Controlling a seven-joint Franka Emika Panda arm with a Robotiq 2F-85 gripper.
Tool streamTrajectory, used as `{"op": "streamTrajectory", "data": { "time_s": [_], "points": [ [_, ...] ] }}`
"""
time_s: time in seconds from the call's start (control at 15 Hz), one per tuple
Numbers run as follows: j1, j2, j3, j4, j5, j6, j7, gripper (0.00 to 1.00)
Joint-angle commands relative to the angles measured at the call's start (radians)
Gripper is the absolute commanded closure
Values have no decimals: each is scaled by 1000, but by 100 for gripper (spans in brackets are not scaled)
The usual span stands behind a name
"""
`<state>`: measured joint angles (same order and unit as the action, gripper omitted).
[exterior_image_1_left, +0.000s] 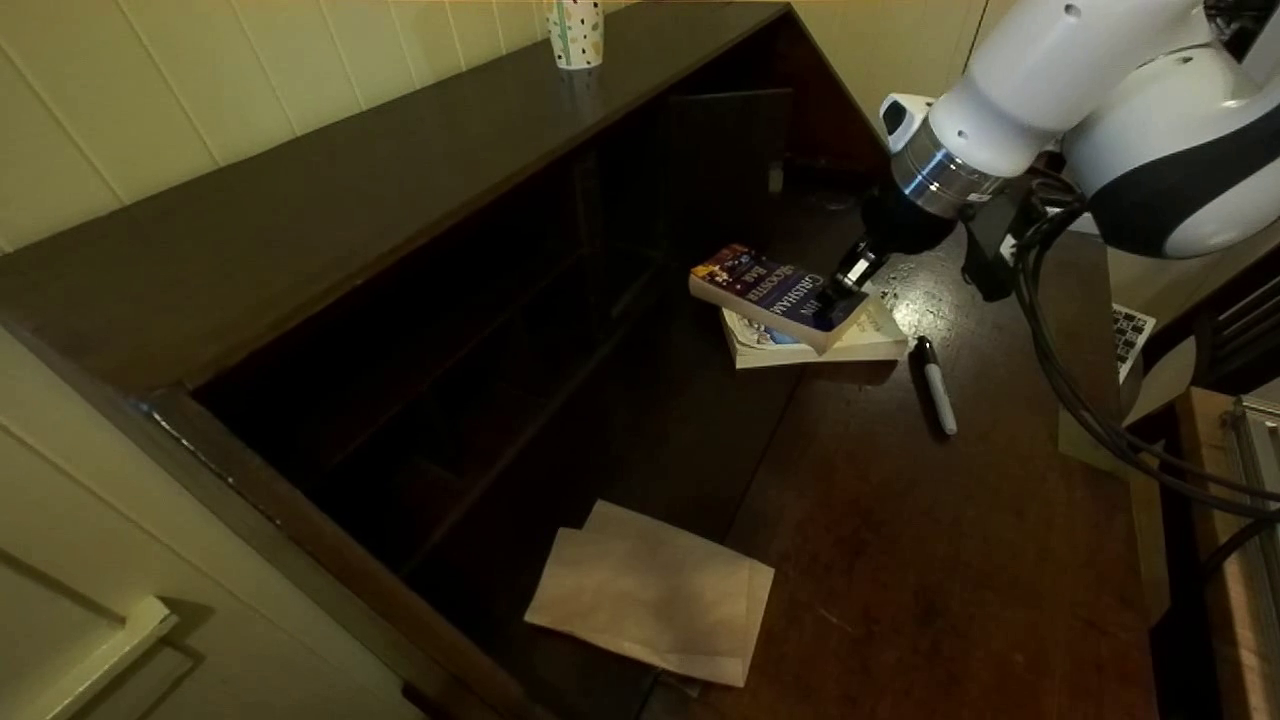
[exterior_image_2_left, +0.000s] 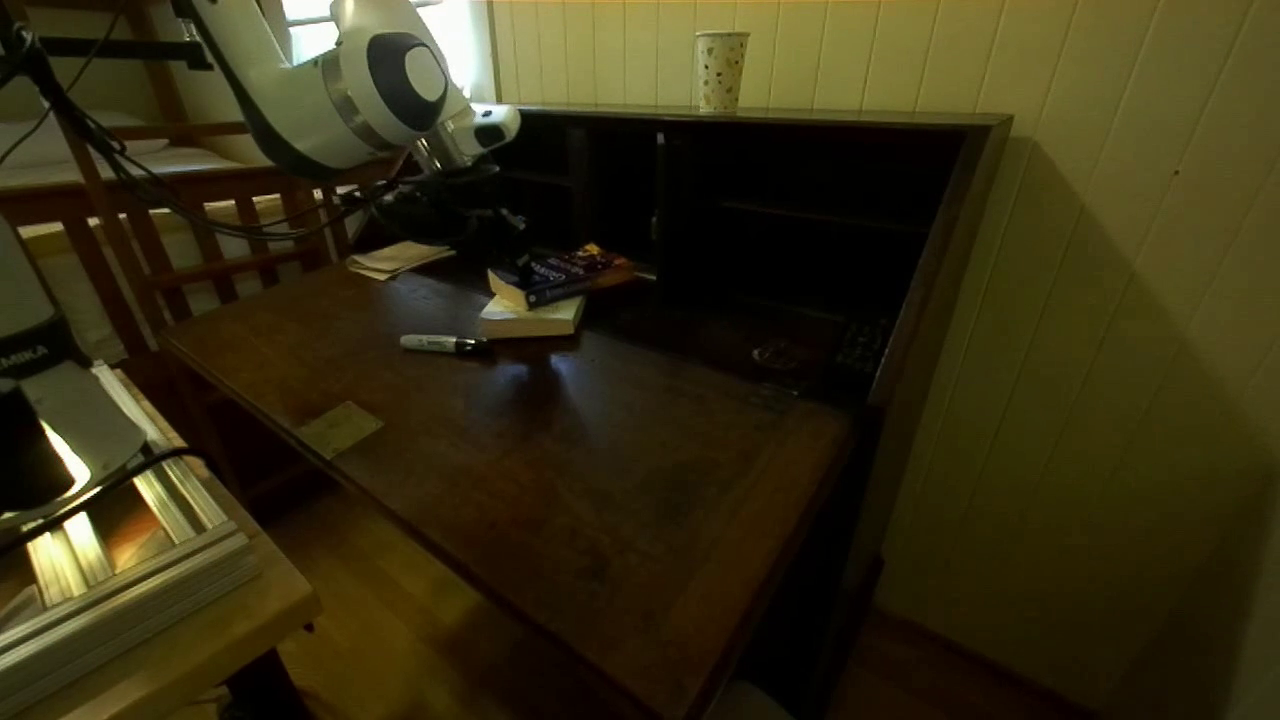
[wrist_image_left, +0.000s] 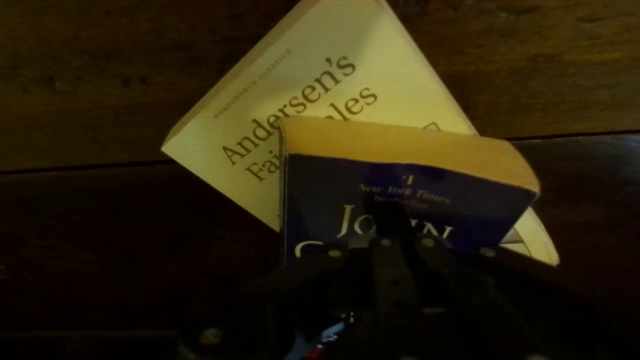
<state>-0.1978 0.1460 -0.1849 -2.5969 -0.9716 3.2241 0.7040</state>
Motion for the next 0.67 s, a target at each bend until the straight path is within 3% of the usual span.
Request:
{"op": "streamTrajectory", "data": {
  "time_s": [0.0,0.07,0.13,0.2,0.6],
  "points": [
    [-58,95,99,-34,66,79,-57,100],
    [-78,107,126,-33,61,92,-64,100],
    [-21,108,102,-67,217,111,-208,100],
    [-115,120,186,-41,81,105,-92,100],
    [-268,121,353,-36,74,56,-126,100]
  ]
}}
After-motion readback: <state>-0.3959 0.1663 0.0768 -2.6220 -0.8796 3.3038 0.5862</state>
